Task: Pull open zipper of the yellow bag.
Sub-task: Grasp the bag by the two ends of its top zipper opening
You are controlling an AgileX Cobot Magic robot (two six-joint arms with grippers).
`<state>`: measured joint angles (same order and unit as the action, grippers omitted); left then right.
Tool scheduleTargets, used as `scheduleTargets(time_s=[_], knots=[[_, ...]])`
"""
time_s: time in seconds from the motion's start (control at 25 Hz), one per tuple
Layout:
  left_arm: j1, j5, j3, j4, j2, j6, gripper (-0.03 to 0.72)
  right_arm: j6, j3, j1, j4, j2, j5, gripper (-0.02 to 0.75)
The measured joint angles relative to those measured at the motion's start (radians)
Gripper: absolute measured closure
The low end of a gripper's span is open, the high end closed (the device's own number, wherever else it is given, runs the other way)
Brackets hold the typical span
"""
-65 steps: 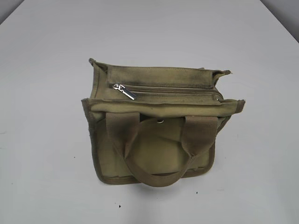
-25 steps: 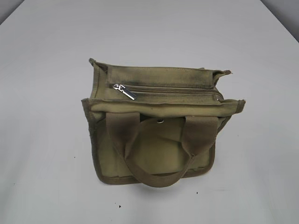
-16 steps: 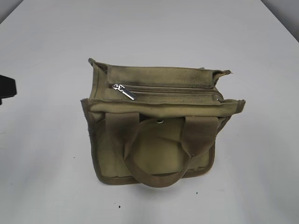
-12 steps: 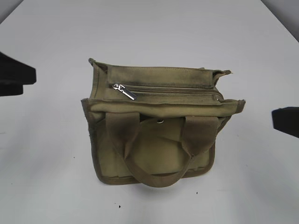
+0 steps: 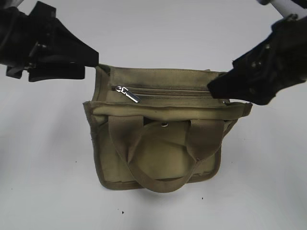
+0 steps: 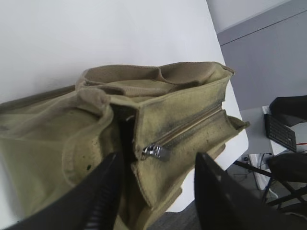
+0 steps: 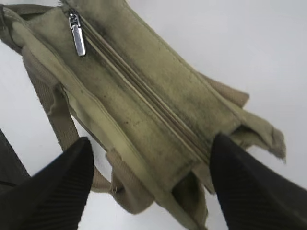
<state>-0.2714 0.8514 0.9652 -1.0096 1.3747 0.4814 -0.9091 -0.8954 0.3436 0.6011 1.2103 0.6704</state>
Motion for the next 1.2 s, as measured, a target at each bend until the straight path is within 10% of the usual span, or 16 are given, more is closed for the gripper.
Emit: scheduleTargets(time_s=[0.76, 1.2], knots=[[-0.072, -0.022, 0.104, -0.116, 0.235, -0.010, 0.325, -0.003, -0.269, 0.244, -0.090, 0.314, -0.031, 0.155], [-0.074, -0.028, 0.143, -0.096, 0.236, -0.010, 0.664, -0.003, -0.361, 0.247, -0.095, 0.430, -0.055, 0.290]])
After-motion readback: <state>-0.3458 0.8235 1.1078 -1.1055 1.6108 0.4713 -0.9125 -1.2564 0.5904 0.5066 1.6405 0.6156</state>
